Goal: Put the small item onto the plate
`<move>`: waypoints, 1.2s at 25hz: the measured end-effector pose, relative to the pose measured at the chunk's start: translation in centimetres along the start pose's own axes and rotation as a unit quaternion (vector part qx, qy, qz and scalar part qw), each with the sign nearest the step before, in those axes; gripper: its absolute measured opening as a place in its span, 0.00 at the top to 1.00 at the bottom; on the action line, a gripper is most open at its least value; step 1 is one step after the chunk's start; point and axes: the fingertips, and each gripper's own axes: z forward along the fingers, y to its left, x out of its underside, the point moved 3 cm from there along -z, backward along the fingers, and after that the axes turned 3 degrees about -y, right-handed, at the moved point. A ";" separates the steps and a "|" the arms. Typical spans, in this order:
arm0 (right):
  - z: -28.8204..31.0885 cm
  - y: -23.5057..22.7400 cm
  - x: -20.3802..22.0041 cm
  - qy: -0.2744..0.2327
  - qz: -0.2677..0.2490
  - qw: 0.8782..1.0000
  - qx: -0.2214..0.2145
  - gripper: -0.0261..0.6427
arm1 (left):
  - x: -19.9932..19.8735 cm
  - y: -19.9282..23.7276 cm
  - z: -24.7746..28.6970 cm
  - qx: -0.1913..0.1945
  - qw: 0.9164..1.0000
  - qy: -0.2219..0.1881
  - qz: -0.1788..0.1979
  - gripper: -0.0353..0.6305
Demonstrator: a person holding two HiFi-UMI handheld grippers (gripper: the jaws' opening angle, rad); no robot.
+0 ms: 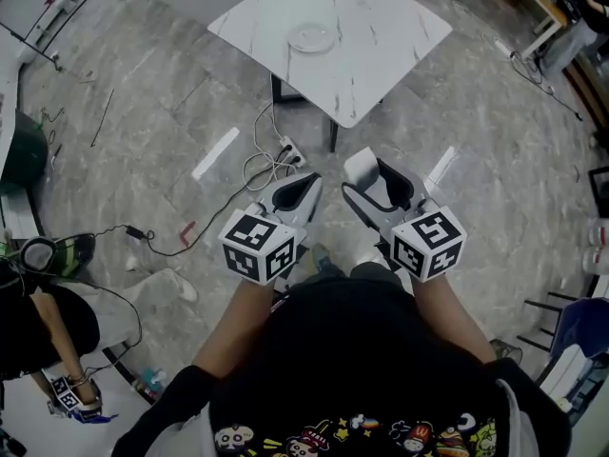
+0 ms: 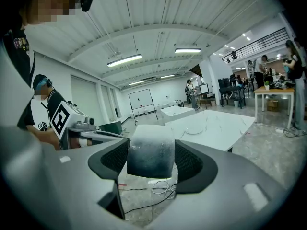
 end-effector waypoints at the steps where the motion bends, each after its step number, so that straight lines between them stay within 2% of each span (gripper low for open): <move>1: 0.1 0.2 -0.1 0.001 -0.002 1.000 0.001 0.47 | 0.0 0.2 -0.2 0.000 1.000 -0.001 0.000 0.95; 18: 0.3 3.1 0.0 0.012 -0.031 0.999 -0.009 0.47 | -0.1 -0.4 -2.7 0.002 1.000 -0.018 0.004 0.95; 30: 0.8 3.1 -0.2 0.011 -0.046 0.999 -0.011 0.47 | -0.5 0.0 -3.0 -0.008 1.000 -0.020 0.013 0.95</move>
